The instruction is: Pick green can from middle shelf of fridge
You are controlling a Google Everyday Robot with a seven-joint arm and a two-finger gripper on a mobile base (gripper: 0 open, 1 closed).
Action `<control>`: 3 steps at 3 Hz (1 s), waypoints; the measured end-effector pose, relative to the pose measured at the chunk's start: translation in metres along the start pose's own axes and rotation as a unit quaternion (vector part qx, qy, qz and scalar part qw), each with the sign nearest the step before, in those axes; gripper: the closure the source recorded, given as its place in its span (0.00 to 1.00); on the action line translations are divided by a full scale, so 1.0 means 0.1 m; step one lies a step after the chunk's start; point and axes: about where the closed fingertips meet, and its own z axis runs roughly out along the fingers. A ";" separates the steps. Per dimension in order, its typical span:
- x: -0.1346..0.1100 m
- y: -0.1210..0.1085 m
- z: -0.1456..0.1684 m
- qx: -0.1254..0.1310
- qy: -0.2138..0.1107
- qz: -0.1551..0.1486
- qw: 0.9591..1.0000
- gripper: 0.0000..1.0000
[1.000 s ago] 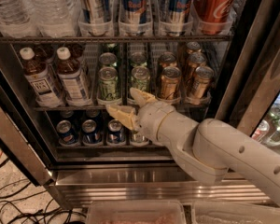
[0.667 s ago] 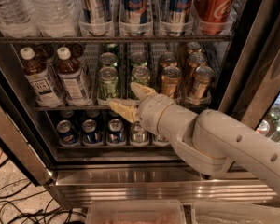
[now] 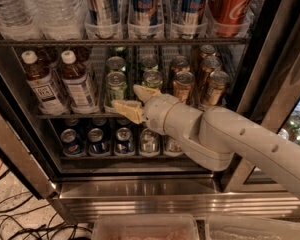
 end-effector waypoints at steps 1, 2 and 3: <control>0.06 -0.02 0.14 -0.012 -0.006 0.007 1.000 0.34; 0.09 0.00 0.27 -0.028 -0.011 0.009 0.999 0.33; 0.07 0.03 0.39 -0.041 -0.016 0.003 0.999 0.33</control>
Offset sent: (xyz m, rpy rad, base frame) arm 0.0269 0.0280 -0.0185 0.0457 0.0036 0.0885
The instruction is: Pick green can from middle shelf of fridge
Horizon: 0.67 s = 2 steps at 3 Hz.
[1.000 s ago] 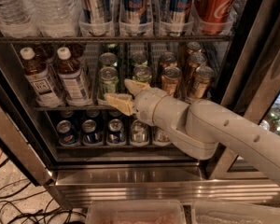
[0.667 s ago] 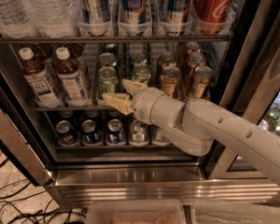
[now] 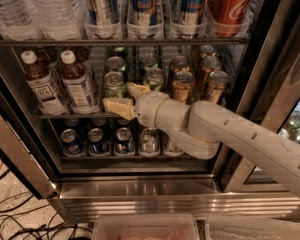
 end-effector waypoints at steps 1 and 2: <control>0.00 0.04 0.12 -0.013 0.002 -0.003 1.000 0.33; 0.00 0.04 0.12 -0.014 0.003 -0.003 1.000 0.52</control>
Offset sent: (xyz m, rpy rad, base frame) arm 0.0038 0.0104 -0.0009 -0.0056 0.0004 0.0242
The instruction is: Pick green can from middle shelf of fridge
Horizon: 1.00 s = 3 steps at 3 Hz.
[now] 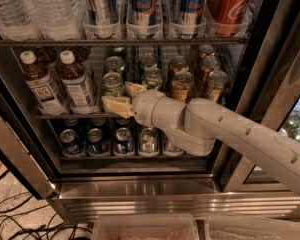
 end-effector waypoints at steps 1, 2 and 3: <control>0.00 0.00 0.00 0.000 0.000 0.000 1.000 0.75; 0.00 0.00 0.00 0.000 0.000 0.000 1.000 0.97; -0.09 0.04 -0.05 0.005 -0.009 -0.006 1.000 1.00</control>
Offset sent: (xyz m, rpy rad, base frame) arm 0.0000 0.0000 0.0000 0.0000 0.0000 0.0000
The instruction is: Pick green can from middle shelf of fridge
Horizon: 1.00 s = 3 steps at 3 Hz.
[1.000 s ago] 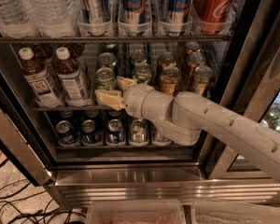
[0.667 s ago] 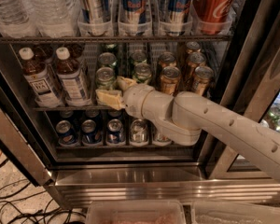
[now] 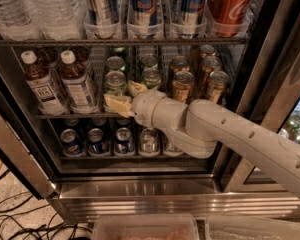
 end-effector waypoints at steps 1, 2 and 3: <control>-0.25 0.05 -0.14 0.006 -0.016 -0.017 1.000 1.00; -0.49 0.14 -0.25 0.004 -0.030 -0.040 0.999 1.00; -0.59 0.29 -0.36 -0.013 -0.023 -0.053 0.998 1.00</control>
Offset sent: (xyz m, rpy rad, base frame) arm -0.0426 -0.0128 0.0788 -0.0073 -0.1622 0.0037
